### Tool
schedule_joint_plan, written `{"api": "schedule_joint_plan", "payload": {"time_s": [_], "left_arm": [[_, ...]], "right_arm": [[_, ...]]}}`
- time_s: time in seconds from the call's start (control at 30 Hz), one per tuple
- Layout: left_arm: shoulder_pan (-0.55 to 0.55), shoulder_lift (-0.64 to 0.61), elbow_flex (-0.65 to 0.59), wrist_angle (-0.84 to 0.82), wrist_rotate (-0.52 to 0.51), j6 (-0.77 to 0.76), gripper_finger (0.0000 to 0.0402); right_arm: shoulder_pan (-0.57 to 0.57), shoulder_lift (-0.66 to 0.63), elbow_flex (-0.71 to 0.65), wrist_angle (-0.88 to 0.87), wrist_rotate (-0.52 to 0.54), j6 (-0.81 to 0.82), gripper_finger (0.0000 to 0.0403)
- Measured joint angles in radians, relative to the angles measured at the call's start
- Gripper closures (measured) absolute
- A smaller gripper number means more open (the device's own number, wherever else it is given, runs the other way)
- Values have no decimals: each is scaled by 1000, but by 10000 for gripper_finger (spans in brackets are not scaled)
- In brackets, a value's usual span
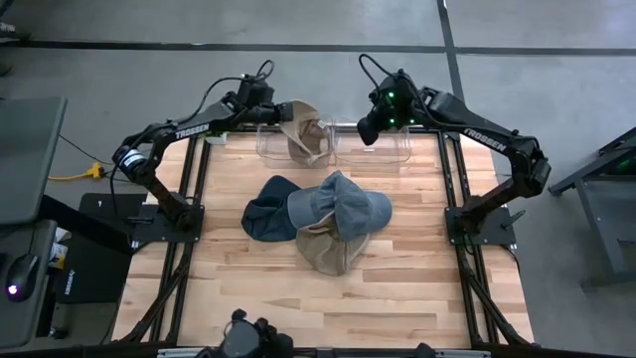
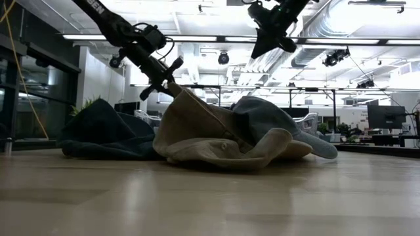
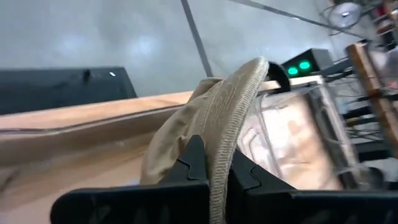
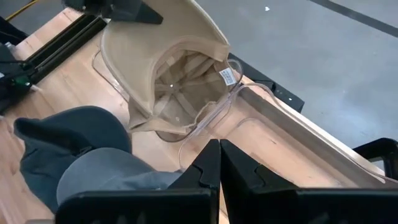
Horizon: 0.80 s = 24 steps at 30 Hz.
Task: Pick & Place hat
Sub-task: Put the left brown cap into the left transparent bin
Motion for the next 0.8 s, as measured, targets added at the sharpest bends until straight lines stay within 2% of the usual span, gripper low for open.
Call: {"api": "schedule_joint_plan", "payload": {"time_s": [0.17, 0.3, 0.57, 0.7, 0.8], "left_arm": [[-72, 0, 0, 2, -149, 95, 401], [-112, 0, 0, 0, -192, 126, 401], [-122, 12, 1, -112, -124, 70, 402], [-118, 5, 9, -165, -127, 58, 402], [-105, 0, 67, -260, -142, 93, 401]], "right_arm": [[5, 0, 0, 0, 4, 7, 403], [5, 1, 0, 0, 4, 10, 403], [5, 1, 0, 6, 4, 19, 403], [5, 1, 0, 5, 4, 18, 403], [5, 1, 0, 4, 2, 17, 403]]}}
